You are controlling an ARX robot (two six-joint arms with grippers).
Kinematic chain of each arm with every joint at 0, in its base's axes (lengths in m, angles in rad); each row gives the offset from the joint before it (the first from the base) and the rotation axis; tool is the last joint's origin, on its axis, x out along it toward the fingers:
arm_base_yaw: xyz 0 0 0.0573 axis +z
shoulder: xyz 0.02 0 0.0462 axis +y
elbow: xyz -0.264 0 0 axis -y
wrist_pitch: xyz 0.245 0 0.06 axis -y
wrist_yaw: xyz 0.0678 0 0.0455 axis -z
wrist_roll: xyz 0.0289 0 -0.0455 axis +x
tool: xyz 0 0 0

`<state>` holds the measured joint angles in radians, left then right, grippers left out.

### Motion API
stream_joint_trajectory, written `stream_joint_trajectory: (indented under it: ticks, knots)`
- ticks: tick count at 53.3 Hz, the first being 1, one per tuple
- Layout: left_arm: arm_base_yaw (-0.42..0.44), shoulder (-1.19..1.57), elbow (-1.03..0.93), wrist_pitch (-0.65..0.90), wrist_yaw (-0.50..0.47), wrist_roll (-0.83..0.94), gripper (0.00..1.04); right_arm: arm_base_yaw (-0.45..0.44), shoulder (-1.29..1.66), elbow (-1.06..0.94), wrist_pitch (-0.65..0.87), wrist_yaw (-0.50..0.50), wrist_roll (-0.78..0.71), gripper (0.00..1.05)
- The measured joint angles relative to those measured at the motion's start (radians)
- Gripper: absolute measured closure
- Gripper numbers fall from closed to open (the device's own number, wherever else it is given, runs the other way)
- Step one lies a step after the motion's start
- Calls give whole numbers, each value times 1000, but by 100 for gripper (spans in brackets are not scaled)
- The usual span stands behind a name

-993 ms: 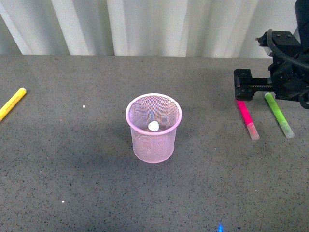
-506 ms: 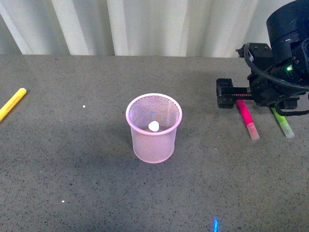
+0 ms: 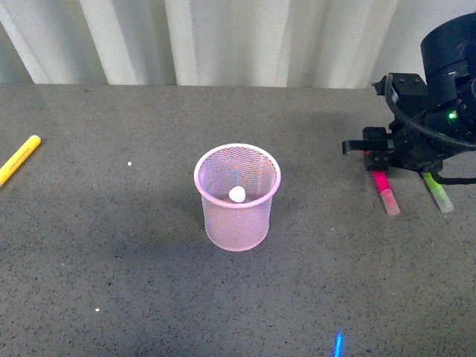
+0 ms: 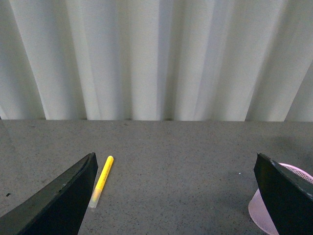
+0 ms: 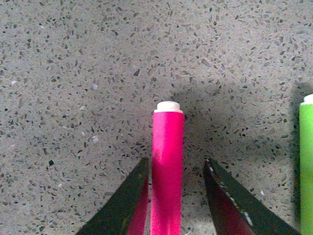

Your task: Insert purple and pink pens into pink cup

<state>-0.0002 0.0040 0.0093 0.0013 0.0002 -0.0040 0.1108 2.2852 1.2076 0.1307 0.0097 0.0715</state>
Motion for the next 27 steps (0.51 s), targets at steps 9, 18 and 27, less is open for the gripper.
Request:
stream_joint_trajectory:
  ticks: [9, 18, 27]
  knots:
    - [0, 0, 0, 0, 0, 0, 7, -18, 6, -4, 27, -4, -2, 93]
    - [0, 0, 0, 0, 0, 0, 7, -30, 5, -21, 69, -10, 5, 94]
    - [0, 0, 0, 0, 0, 0, 7, -39, -61, -90, 219, 4, 35, 94]
